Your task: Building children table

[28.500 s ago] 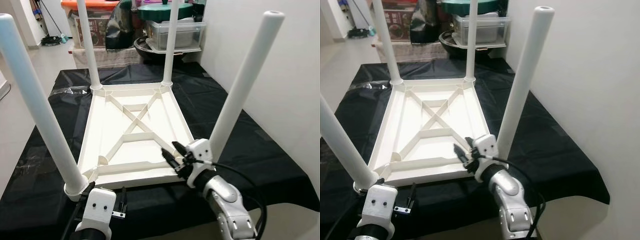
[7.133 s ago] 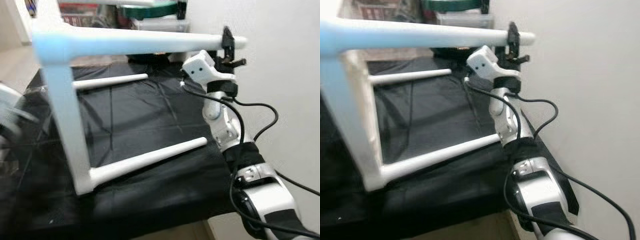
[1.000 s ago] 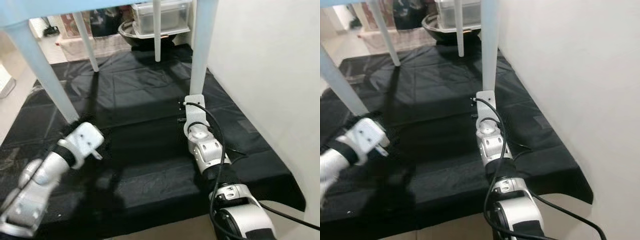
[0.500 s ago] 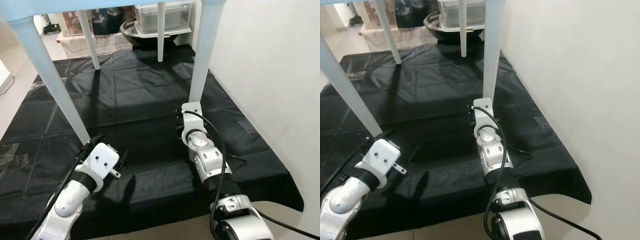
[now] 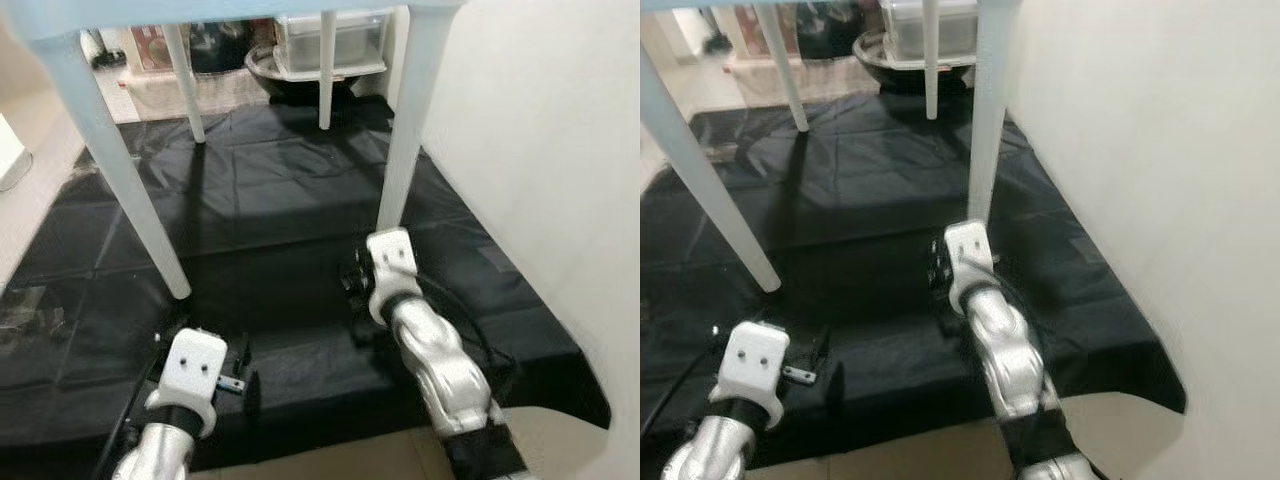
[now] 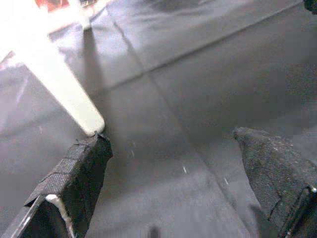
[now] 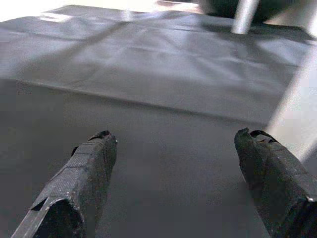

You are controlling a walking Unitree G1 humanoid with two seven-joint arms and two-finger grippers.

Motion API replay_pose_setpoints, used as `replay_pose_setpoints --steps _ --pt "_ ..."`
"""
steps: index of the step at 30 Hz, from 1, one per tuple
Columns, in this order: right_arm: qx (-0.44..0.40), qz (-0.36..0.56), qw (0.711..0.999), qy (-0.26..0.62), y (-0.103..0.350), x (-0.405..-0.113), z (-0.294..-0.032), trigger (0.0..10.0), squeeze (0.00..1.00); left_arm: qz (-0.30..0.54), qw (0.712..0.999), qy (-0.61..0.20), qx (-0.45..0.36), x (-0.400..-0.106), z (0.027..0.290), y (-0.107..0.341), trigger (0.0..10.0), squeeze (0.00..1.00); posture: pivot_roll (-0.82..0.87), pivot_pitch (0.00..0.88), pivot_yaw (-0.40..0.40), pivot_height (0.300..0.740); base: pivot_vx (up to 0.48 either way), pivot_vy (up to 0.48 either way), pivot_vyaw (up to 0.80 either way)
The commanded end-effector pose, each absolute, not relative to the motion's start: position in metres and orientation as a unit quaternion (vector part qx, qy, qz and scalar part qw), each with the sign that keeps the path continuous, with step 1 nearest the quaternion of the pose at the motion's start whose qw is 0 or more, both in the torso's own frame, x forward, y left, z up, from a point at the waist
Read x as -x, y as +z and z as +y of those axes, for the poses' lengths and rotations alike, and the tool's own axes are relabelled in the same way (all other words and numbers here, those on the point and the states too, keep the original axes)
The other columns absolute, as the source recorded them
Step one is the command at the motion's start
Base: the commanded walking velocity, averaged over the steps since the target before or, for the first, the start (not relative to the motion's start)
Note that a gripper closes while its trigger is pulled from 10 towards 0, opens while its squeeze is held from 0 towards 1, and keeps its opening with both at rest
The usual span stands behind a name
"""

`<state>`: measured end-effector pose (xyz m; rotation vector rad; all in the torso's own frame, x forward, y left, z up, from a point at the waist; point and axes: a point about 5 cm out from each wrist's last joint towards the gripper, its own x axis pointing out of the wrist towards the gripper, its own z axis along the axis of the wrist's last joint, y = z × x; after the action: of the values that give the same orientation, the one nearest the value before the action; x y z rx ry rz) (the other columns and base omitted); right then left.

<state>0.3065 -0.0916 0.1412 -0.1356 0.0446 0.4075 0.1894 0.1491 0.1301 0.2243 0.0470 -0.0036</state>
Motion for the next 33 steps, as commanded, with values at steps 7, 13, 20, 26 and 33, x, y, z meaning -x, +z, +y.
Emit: replay_pose_setpoints --steps 7,13,20,26,33 --pt "0.05 0.0 0.972 0.231 0.135 -0.291 -0.092 10.0 0.0 0.046 0.995 0.006 -0.085 -0.174 0.138 0.118 10.0 0.0 0.01 0.073 -0.029 0.734 0.0 0.0 0.46" --pt "0.041 0.005 0.968 0.247 0.134 -0.286 -0.088 10.0 0.0 0.051 0.995 0.004 -0.09 -0.173 0.135 0.114 10.0 0.0 0.0 0.068 -0.028 0.734 0.0 0.0 0.56" --pt "0.051 0.009 0.97 0.237 0.126 -0.28 -0.087 10.0 0.0 0.052 0.994 0.01 -0.09 -0.174 0.133 0.11 10.0 0.0 -0.01 0.048 -0.021 0.734 0.0 0.0 0.0" --pt "0.044 -0.009 0.974 0.221 0.124 -0.279 -0.09 10.0 0.0 0.055 0.995 0.008 -0.088 -0.173 0.132 0.108 10.0 0.0 -0.02 0.039 -0.015 0.734 0.0 0.0 0.0" --pt "0.041 0.003 0.97 0.238 0.119 -0.273 -0.091 10.0 0.0 0.054 0.994 0.005 -0.094 -0.173 0.13 0.106 10.0 0.0 -0.02 0.035 -0.015 0.734 0.0 0.0 -0.11"
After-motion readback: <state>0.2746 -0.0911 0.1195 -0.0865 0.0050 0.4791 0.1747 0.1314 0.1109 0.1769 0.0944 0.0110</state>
